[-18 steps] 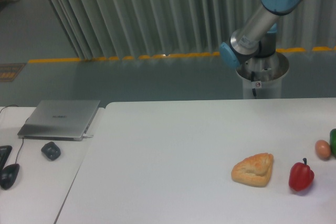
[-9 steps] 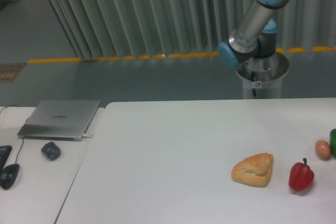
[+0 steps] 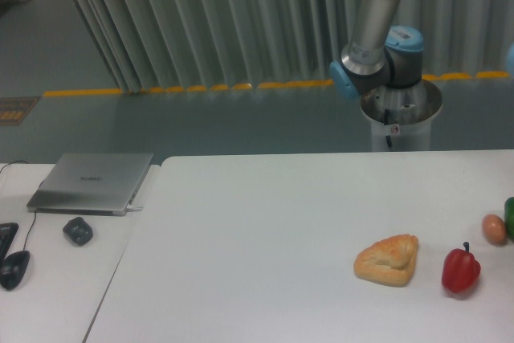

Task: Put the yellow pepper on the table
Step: 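Lower the gripper holding the yellow bell pepper beside the red pepper, then lower the yellow pepper onto the table and open the gripper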

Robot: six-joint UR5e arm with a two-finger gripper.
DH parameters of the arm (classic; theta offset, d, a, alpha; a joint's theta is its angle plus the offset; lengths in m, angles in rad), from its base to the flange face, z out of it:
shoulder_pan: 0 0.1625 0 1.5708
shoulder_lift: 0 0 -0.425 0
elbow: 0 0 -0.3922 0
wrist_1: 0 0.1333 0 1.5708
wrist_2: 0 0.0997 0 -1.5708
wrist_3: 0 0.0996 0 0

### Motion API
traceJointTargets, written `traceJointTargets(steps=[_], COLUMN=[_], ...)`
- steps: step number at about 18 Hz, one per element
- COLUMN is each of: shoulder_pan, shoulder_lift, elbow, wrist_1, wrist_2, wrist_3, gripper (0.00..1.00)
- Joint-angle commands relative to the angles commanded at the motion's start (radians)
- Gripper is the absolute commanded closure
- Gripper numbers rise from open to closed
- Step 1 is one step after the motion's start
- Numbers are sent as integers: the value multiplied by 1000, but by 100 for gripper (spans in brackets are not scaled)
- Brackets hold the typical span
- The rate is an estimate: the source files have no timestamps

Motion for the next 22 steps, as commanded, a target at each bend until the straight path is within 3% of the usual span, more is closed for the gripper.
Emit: traceJointTargets(steps=[3, 6, 9, 11, 22], shoulder_pan=[-103, -186, -242, -249, -249], shoulder_lift=[-2, -32, -81, -101, -160], elbow=[-8, -9, -2, 0, -8], wrist_1=[12, 109, 179, 213, 275], wrist_2=[-29, -45, -41, -38, -29], wrist_3=[-221, -411, -505, -517, -510], gripper=[52, 52, 52, 52, 51])
